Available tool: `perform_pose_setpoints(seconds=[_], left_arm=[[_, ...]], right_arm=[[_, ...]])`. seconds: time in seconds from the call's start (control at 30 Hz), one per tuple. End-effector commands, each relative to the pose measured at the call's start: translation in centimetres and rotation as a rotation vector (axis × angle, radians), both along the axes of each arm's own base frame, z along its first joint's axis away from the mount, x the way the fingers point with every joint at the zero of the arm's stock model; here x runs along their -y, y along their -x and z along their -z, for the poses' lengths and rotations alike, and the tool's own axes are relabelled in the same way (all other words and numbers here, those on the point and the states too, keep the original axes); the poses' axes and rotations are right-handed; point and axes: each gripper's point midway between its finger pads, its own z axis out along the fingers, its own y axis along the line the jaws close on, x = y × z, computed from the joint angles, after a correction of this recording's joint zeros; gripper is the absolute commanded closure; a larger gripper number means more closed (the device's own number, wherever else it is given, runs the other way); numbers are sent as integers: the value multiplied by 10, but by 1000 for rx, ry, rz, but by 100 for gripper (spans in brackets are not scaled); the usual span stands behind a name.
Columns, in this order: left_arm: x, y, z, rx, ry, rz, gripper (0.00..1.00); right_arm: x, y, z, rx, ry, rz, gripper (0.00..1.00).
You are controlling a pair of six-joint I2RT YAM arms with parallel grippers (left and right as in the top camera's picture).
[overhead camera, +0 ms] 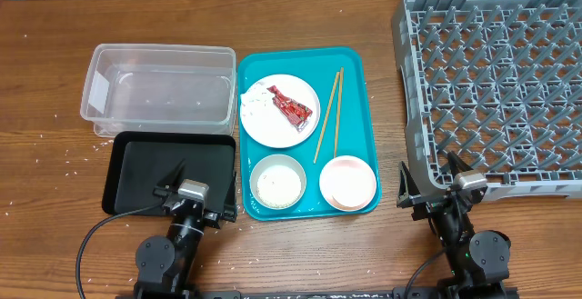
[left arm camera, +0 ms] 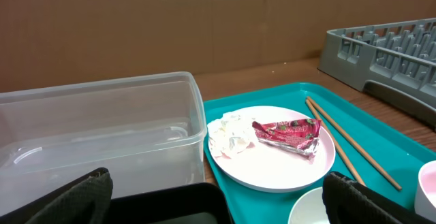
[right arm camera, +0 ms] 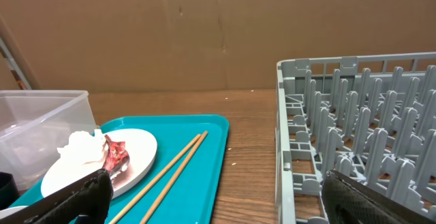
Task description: Sort waste into correct bins and load items into the dishwasher
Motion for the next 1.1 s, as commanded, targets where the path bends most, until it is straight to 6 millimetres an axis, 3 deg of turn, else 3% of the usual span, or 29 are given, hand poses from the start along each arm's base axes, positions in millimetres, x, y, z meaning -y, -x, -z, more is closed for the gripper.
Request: perform_pose_setpoints(seconds=[0.0, 0.27, 0.43, 0.6, 0.7, 0.8, 0.93, 1.07], left_arm=[[-1, 0, 0, 10, -15, -5, 0], [-1, 0, 0, 10, -15, -5, 0], [-7, -2, -21, 102, -26, -39, 0], [-8, -2, 1, 13, -38, -41, 0], [-2, 0, 0, 4, 13, -8, 0], [14, 4, -23, 68, 115, 83, 0], [17, 15, -77, 174, 232, 126, 0], [16, 28, -129, 230, 235, 132, 0]], right_arm=[[0, 0, 1, 6, -1, 0, 0], [0, 0, 1, 6, -1, 0, 0], [-1, 0, -5, 29, -6, -5, 0], [-26, 9, -6, 35, -8, -158, 0], [-39, 16, -16, 66, -25, -248, 0], [-38, 20, -39, 80, -104, -248, 0], [-34, 31, -78, 76, -108, -235, 0], [-26, 38, -109, -11, -102, -191, 0]])
